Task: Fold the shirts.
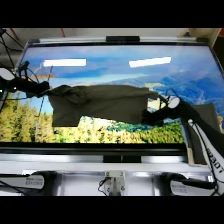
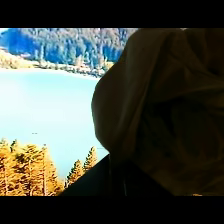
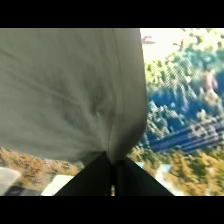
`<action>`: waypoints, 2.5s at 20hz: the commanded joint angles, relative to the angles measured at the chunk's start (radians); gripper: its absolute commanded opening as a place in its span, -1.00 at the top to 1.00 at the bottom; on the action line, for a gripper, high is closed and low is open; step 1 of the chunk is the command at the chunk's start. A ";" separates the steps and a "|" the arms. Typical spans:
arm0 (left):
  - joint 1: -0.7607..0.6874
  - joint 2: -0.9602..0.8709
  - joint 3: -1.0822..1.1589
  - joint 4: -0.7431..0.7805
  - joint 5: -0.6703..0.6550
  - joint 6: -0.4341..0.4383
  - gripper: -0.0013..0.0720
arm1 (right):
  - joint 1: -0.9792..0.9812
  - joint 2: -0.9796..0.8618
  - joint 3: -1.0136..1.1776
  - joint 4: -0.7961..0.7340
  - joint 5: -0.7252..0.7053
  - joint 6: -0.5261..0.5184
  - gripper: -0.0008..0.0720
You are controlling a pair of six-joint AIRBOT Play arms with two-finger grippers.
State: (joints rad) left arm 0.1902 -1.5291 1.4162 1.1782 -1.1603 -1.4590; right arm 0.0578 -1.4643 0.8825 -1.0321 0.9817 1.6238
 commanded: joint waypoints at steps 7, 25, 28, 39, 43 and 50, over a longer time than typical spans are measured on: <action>0.003 0.241 0.119 0.000 -0.011 0.011 0.84 | 0.024 0.224 0.272 -0.088 -0.100 -0.069 0.81; 0.003 0.868 0.577 0.205 -0.177 -0.211 0.84 | 0.024 0.901 0.787 -0.791 0.132 -0.005 0.81; 0.003 0.846 0.492 0.229 -0.229 -0.172 0.84 | 0.024 0.827 0.784 -0.818 0.304 -0.021 0.81; -0.020 0.471 -0.127 0.175 0.187 -0.112 0.84 | 0.024 0.144 0.540 -0.805 0.009 0.071 0.81; -0.123 0.209 -0.107 0.172 0.434 -0.113 0.84 | 0.024 -0.042 0.540 -0.807 -0.270 0.200 0.81; -0.191 -0.051 -0.040 0.110 0.660 -0.264 0.84 | -0.055 -0.150 0.539 -0.717 -0.423 0.391 0.81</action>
State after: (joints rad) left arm 0.0177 -1.4872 1.3590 1.3403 -0.5797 -1.6505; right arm 0.0326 -1.5677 1.4227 -1.8297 0.6060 1.9308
